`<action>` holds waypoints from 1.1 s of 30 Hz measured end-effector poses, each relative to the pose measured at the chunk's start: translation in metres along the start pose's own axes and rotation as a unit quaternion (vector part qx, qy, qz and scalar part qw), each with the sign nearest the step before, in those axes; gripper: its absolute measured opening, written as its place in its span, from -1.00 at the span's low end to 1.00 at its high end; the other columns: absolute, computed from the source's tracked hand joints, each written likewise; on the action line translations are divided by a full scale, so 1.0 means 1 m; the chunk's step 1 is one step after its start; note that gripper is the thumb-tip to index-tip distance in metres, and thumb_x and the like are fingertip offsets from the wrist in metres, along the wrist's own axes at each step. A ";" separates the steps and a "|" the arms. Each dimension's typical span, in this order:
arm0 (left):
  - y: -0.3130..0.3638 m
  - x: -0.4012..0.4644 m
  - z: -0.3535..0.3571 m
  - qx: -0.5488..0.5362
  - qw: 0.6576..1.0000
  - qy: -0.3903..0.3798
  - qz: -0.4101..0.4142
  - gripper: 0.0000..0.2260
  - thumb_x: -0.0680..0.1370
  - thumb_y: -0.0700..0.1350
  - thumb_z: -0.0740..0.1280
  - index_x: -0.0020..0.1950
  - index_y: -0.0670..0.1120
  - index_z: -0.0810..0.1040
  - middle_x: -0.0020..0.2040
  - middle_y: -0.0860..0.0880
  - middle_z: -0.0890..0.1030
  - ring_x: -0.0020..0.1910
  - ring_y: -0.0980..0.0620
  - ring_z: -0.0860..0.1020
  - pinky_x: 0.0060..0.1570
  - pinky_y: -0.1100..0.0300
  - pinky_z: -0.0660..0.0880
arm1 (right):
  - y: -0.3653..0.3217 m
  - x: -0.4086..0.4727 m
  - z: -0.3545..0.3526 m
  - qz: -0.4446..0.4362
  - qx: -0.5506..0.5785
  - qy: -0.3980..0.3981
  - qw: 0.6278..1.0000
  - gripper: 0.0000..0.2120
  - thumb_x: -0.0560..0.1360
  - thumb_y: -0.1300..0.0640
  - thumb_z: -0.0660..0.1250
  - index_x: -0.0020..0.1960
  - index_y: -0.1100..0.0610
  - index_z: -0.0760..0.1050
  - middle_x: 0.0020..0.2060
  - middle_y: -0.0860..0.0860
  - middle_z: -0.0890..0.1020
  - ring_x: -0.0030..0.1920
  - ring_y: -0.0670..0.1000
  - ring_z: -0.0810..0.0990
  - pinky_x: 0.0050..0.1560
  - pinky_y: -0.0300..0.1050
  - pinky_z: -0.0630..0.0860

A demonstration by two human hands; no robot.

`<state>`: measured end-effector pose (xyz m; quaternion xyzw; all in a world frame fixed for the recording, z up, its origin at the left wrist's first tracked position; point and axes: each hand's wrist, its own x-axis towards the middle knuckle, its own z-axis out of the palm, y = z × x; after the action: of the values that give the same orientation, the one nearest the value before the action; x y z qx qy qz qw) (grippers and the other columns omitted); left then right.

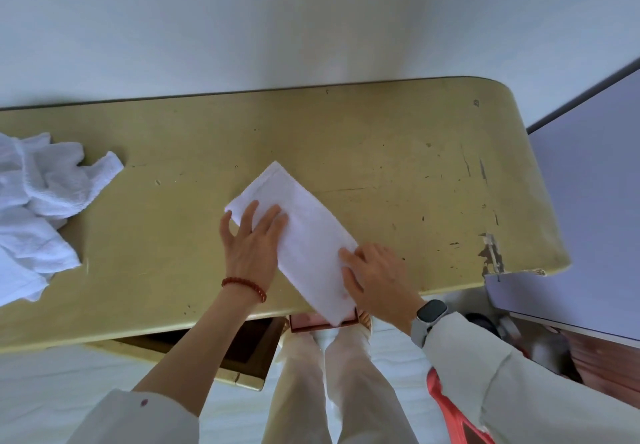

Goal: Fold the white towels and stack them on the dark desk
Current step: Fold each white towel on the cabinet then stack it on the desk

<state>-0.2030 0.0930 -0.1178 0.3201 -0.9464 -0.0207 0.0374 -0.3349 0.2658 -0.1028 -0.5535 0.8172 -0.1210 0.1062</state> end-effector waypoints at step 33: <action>-0.037 0.007 0.010 -0.056 0.981 -0.178 -0.056 -0.32 0.43 0.26 -0.33 0.51 0.05 -0.06 0.53 0.05 -0.09 0.50 -0.15 -0.16 0.32 -0.33 -0.24 | -0.028 0.198 -0.010 0.248 0.172 -0.113 0.946 -0.90 0.41 0.36 0.15 -0.24 0.26 0.41 -0.25 0.23 0.55 -0.17 0.29 0.49 -0.24 -0.04 0.46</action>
<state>-0.1868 0.0599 -0.1299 0.3614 -0.9158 -0.1328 -0.1147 -0.3860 0.0725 -0.0924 -0.3162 0.8780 -0.1664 0.3184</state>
